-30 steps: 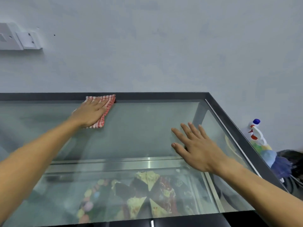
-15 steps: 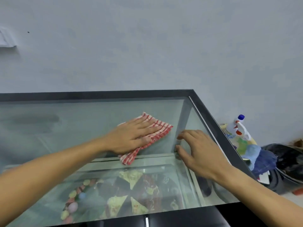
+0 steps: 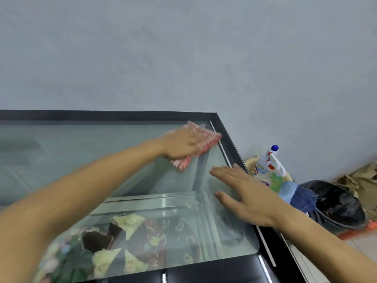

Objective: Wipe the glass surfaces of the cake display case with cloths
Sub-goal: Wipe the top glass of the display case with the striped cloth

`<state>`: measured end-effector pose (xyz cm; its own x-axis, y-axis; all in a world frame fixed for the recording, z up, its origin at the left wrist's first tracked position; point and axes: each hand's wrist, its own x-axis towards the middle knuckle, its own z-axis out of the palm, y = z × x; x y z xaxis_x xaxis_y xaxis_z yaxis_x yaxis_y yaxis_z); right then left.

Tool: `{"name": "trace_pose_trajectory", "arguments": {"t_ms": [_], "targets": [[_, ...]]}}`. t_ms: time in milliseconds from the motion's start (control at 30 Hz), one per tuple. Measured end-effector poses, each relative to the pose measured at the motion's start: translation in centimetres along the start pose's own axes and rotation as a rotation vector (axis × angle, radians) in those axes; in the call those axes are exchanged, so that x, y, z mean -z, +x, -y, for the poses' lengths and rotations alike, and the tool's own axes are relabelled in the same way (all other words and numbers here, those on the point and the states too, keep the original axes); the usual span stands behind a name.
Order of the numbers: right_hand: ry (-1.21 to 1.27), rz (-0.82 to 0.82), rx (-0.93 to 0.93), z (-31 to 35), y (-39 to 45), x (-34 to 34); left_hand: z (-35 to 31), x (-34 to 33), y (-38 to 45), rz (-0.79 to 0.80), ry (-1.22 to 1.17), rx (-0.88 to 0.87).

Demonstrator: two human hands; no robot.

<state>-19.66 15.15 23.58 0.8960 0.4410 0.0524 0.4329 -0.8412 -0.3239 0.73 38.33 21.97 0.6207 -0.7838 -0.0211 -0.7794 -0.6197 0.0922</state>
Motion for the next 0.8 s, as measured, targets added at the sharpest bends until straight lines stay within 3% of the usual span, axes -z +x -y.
{"name": "trace_pose_trajectory", "arguments": {"t_ms": [100, 300, 433, 500, 600, 700, 733, 800], "targets": [[-0.018, -0.028, 0.016, -0.7, -2.8, 0.3, 0.0, -1.2, -3.5, 0.036, -0.018, -0.110], [-0.025, 0.079, -0.009, -0.9, -3.4, -0.8, 7.8, 1.4, 1.0, 0.002, -0.002, 0.377], [-0.040, 0.099, -0.001, -1.0, -3.5, -0.9, 6.3, 1.5, 7.3, -0.005, -0.072, 0.480], [-0.018, 0.090, 0.002, -1.0, -3.5, -0.9, 4.2, 1.0, 9.2, -0.025, -0.050, 0.396], [-0.017, 0.063, 0.011, -1.0, -3.7, -1.2, -1.8, 0.1, 8.1, -0.008, 0.033, 0.027], [0.004, 0.046, 0.013, -0.9, -3.7, -1.4, -3.9, -0.7, 4.6, 0.029, -0.006, -0.227], [0.011, 0.041, 0.012, -0.8, -3.7, -1.3, -3.0, -0.2, 4.2, 0.009, -0.021, -0.233], [0.011, 0.040, 0.023, -0.8, -3.8, -1.3, 0.1, 0.2, 5.0, -0.032, -0.062, 0.023]]}}
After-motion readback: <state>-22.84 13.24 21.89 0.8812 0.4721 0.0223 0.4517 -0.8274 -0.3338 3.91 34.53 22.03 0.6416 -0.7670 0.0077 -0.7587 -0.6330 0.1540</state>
